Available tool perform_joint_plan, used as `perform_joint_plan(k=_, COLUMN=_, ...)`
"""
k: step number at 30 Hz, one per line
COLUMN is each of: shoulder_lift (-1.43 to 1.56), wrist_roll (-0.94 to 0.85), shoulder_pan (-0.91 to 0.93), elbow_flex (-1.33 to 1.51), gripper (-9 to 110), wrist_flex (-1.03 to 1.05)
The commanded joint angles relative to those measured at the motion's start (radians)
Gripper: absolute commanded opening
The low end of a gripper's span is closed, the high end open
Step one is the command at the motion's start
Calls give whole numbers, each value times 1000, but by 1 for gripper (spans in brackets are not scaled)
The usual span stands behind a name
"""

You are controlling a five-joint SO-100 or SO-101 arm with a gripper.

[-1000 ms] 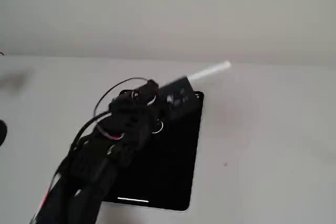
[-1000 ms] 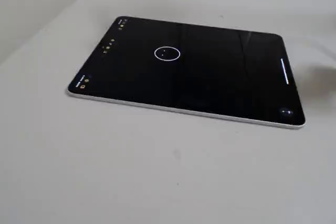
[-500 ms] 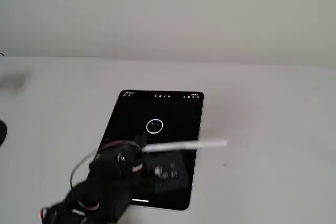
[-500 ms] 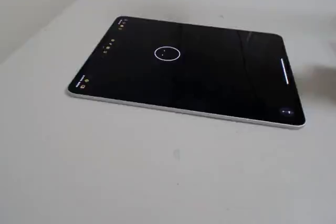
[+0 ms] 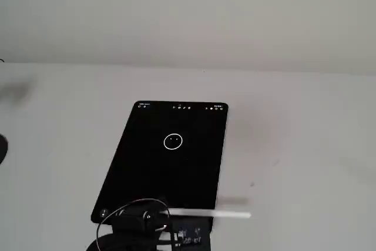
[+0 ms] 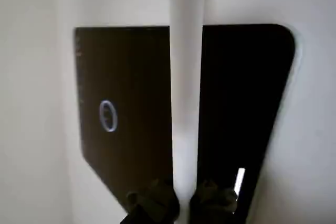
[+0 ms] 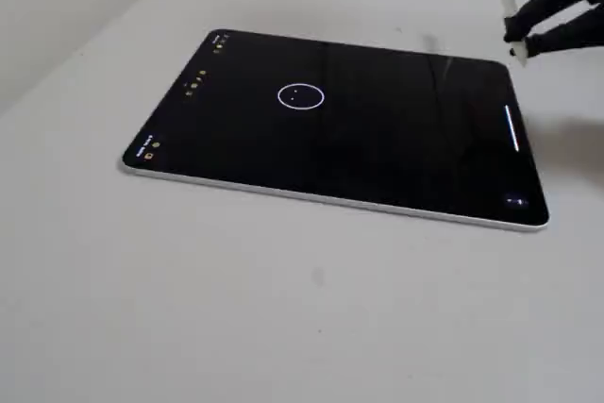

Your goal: Draw 2 dots in a circle representing the eyes of a stickman

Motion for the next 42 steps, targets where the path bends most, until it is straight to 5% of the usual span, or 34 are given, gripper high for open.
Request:
perform_joint_plan(k=1, shoulder_lift=17, wrist_roll=-5, shoulder_pan=-18, elbow_flex=0, gripper=0, wrist_flex=20)
perform_joint_plan(k=42, shoulder_lift=17, wrist_roll=-11, shoulder_pan=-2, elbow_flex=6, gripper=0, wrist_flex=21)
